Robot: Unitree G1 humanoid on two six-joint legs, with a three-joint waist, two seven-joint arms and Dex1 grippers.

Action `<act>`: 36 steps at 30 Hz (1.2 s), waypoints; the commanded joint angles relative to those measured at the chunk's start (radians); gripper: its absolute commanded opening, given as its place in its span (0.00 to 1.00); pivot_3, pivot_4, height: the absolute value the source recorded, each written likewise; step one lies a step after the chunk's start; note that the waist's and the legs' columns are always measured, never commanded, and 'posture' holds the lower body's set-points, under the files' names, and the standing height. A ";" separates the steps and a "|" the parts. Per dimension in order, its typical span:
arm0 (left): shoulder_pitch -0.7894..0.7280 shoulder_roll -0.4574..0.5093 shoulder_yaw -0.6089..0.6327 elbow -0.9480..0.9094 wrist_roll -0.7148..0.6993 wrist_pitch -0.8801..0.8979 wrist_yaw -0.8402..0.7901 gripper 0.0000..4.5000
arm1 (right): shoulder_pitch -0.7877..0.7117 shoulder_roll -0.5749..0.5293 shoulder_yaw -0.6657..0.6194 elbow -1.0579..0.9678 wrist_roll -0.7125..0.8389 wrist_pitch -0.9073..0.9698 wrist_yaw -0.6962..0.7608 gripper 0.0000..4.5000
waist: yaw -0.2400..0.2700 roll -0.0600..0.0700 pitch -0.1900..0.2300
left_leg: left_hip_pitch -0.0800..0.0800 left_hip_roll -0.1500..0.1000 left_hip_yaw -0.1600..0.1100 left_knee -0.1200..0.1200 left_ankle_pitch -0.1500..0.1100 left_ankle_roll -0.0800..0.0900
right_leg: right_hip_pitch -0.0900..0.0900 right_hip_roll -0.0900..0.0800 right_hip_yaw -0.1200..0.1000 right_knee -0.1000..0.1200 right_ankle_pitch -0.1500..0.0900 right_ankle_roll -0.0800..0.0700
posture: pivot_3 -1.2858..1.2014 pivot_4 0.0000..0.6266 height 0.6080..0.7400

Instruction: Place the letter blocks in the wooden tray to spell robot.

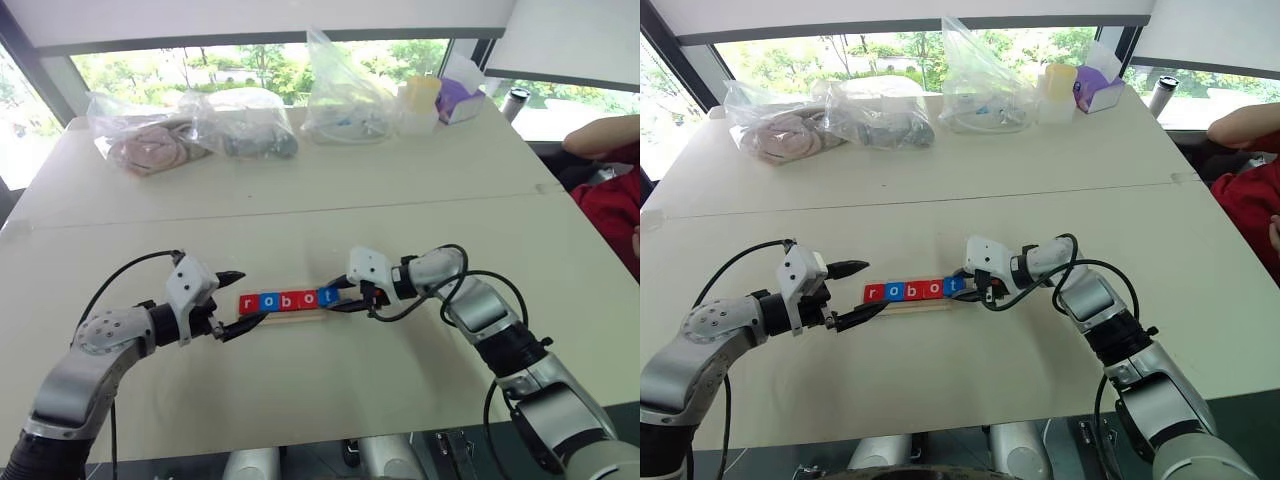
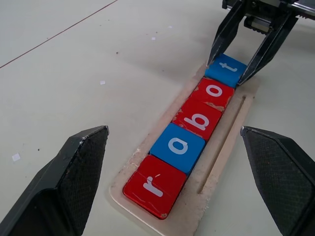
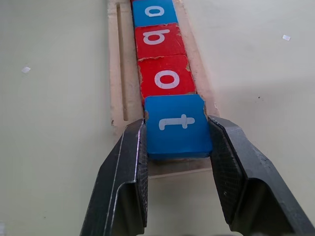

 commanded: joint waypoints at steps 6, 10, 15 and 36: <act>-0.005 -0.008 0.016 -0.010 0.004 -0.018 0.010 1.00 | -0.010 0.013 -0.004 -0.028 -0.006 -0.013 0.010 0.26 | 0.000 0.000 0.000 | 0.000 0.000 0.000 0.000 0.000 0.000 | 0.000 0.000 0.000 0.000 0.000 0.000 | 0.52 0.24 1.00; -0.010 -0.011 0.011 -0.001 0.015 -0.028 0.016 1.00 | -0.009 0.017 -0.006 -0.032 -0.004 -0.011 0.006 0.26 | 0.000 0.000 0.000 | 0.000 0.000 0.000 0.000 0.000 0.000 | 0.000 0.000 0.000 0.000 0.000 0.000 | 0.52 0.24 1.00; -0.020 -0.014 0.009 0.021 0.032 -0.042 0.019 1.00 | -0.003 0.023 -0.014 -0.042 0.006 -0.006 0.002 0.48 | 0.000 0.000 0.000 | 0.000 0.000 0.000 0.000 0.000 0.000 | 0.000 0.000 0.000 0.001 0.000 0.000 | 0.52 0.24 1.00; -0.044 -0.017 0.002 0.057 0.043 -0.060 0.013 1.00 | 0.095 -0.052 -0.125 -0.140 -0.012 -0.008 -0.138 0.97 | 0.004 0.000 0.000 | 0.000 0.000 0.000 0.001 0.000 0.000 | 0.000 0.000 0.000 0.001 0.000 0.000 | 0.52 0.24 1.00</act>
